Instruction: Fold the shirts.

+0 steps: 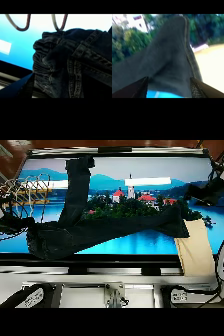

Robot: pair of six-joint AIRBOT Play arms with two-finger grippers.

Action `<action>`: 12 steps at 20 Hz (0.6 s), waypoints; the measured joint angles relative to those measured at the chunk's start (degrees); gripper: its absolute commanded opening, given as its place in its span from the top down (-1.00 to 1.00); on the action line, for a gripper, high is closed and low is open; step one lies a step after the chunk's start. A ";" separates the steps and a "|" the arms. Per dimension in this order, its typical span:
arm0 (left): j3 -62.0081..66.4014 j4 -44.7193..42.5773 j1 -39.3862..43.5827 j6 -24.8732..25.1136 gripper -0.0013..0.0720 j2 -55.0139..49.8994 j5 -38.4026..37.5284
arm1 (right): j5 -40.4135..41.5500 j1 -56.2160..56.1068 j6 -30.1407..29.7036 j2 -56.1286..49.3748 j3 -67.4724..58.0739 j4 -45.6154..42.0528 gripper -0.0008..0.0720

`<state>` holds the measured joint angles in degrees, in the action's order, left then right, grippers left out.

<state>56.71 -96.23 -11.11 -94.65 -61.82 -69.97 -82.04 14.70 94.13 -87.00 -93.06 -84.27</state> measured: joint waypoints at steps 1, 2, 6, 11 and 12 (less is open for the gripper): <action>-0.50 0.35 -0.66 1.11 -0.99 0.79 -1.42 | -2.36 1.18 -1.03 0.04 0.83 1.01 -0.79; -1.46 1.29 -1.64 2.36 -0.99 1.77 -3.19 | -4.63 2.27 -2.14 0.17 1.92 2.23 -0.79; -7.89 6.25 -7.48 6.95 -0.99 7.19 -6.88 | -9.55 4.31 -5.53 0.48 6.25 7.21 -0.79; -15.93 9.77 -16.17 12.26 -0.99 10.21 -5.44 | -10.25 4.98 -8.33 0.50 8.35 10.36 -0.79; -17.11 10.80 -17.73 13.27 -0.99 9.68 -4.63 | -10.25 5.01 -8.90 0.50 8.50 10.75 -0.79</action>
<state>39.59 -85.43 -28.84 -81.38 -52.14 -74.61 -92.29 19.70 85.23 -86.50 -84.55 -73.52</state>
